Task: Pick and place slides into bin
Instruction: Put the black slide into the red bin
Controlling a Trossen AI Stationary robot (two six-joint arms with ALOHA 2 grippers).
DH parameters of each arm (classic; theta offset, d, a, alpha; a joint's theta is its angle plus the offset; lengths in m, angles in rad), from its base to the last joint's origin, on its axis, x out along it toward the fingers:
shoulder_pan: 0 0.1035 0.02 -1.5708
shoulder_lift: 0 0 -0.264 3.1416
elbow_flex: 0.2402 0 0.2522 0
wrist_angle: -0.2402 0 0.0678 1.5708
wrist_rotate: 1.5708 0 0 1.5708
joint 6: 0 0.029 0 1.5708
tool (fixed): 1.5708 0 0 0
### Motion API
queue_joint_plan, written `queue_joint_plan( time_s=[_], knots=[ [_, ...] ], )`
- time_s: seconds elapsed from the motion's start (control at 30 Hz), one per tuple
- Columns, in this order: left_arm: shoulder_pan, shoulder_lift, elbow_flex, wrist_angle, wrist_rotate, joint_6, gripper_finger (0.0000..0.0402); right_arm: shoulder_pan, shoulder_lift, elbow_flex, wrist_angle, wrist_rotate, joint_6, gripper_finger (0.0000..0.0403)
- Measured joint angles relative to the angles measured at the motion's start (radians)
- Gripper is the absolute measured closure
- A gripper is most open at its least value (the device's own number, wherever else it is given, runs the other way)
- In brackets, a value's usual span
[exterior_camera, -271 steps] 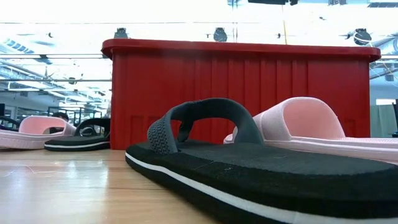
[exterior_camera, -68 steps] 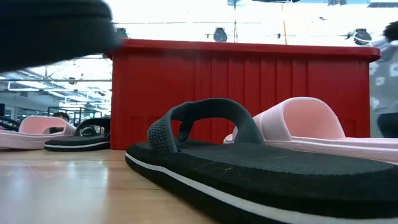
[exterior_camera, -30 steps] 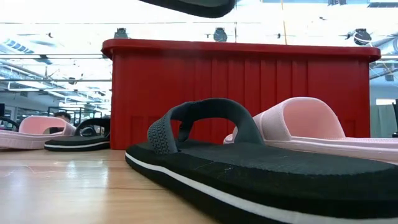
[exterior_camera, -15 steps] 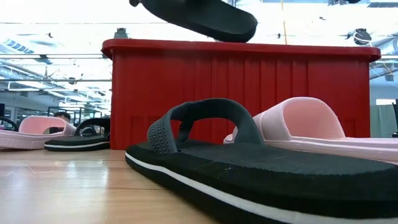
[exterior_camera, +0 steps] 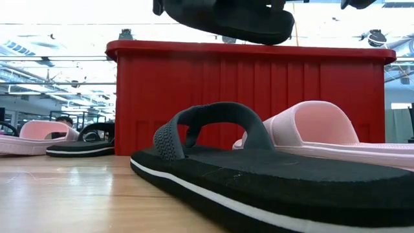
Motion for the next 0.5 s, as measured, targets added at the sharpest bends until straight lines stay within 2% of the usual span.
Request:
queue_joint_plan(
  time_s=[0.13, 0.23, 0.33, 0.5],
  knots=[
    [0.0, -0.002, 0.0, 0.0, -0.001, 0.003, 0.0401, -0.002, 0.0, 0.0, 0.004, 0.001, -0.004, 0.0194],
    [0.0, -0.002, 0.0, -0.001, -0.001, 0.007, 0.0401, -0.002, 0.0, 0.0, 0.007, 0.001, -0.005, 0.0209],
    [0.0, -0.002, 0.0, 0.0, 0.0, 0.01, 0.0401, -0.002, 0.0, 0.0, 0.018, -0.001, -0.005, 0.0245],
    [0.004, -0.002, 0.0, 0.002, -0.001, 0.019, 0.0401, -0.002, 0.0, 0.0, 0.018, -0.002, 0.007, 0.0337]
  ],
)
